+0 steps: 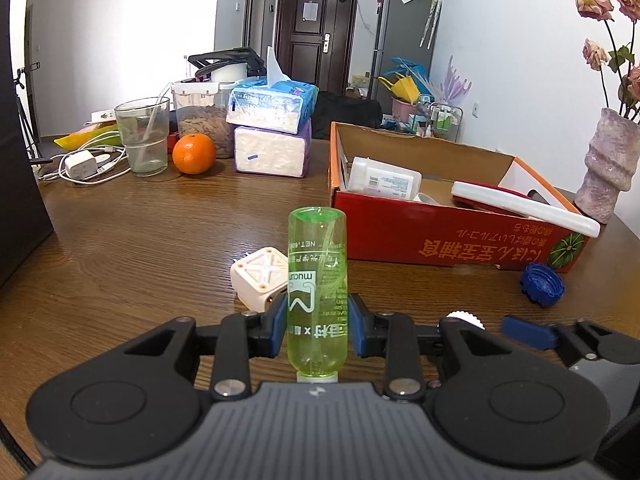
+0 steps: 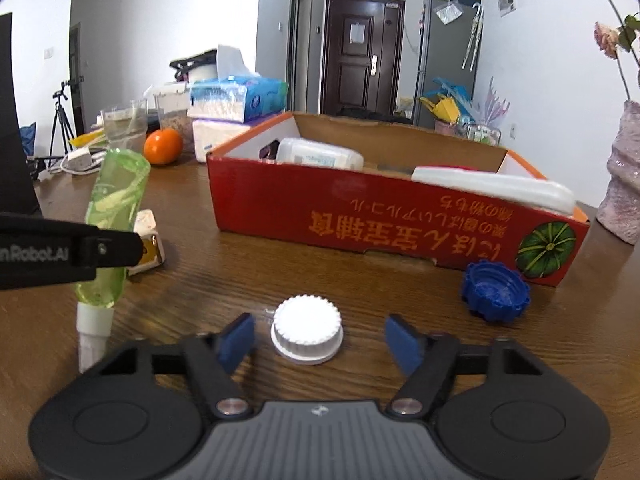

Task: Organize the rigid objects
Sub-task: 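Lift the green bottle with the left gripper while the right gripper grasps the white cap, then carry the green bottle and white cap in both grippers over the box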

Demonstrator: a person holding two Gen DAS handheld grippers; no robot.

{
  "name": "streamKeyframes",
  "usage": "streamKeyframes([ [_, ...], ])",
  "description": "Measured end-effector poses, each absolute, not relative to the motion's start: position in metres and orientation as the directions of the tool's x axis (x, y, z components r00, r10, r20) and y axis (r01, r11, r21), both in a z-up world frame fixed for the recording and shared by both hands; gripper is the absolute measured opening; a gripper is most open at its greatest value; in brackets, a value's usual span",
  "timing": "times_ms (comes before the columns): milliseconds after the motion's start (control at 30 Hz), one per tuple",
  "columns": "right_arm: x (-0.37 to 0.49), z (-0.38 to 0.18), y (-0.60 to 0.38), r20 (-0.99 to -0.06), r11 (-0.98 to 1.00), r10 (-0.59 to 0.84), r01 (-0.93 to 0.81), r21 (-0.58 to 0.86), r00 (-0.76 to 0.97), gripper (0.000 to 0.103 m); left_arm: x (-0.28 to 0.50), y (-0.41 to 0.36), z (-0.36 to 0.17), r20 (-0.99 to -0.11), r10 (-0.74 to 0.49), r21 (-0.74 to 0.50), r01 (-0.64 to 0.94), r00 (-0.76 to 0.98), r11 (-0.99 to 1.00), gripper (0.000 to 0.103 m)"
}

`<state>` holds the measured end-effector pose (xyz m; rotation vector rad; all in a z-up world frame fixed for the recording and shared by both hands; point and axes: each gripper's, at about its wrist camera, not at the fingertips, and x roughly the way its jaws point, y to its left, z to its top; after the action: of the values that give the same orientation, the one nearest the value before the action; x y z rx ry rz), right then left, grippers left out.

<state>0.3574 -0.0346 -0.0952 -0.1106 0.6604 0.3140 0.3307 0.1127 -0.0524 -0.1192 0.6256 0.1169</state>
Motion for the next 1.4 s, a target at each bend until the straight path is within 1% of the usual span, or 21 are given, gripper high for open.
streamKeyframes([
  [33,0.358,-0.095,-0.036,-0.619,0.945,0.264,-0.328,0.011,0.74,0.045,0.331,0.112,-0.052,-0.589,0.074,-0.073,-0.145,0.804,0.987,0.032],
  [67,0.358,-0.095,-0.037,-0.619,0.942,0.278,-0.334,0.026,0.735,0.038,0.331,0.112,-0.052,-0.589,0.075,-0.071,-0.144,0.805,0.987,0.032],
  [200,0.351,-0.094,-0.039,-0.603,0.943,0.27,-0.332,0.01,0.75,0.039,0.33,0.111,-0.053,-0.588,0.08,-0.066,-0.147,0.805,0.987,0.032],
  [667,0.337,-0.063,-0.065,-0.488,0.949,0.298,-0.308,0.063,0.821,0.038,0.328,0.103,-0.052,-0.573,0.101,-0.05,-0.158,0.813,0.986,0.033],
  [767,0.337,-0.056,-0.072,-0.465,0.95,0.304,-0.303,0.078,0.832,0.038,0.328,0.1,-0.048,-0.567,0.09,-0.063,-0.152,0.819,0.986,0.033],
  [1100,0.344,-0.042,-0.099,-0.42,0.95,0.312,-0.289,0.12,0.852,0.038,0.331,0.083,-0.028,-0.536,0.098,-0.065,-0.156,0.839,0.986,0.033],
  [1400,0.354,-0.029,-0.122,-0.384,0.95,0.31,-0.272,0.152,0.87,0.038,0.338,0.054,-0.002,-0.474,0.087,-0.065,-0.134,0.876,0.989,0.033],
])
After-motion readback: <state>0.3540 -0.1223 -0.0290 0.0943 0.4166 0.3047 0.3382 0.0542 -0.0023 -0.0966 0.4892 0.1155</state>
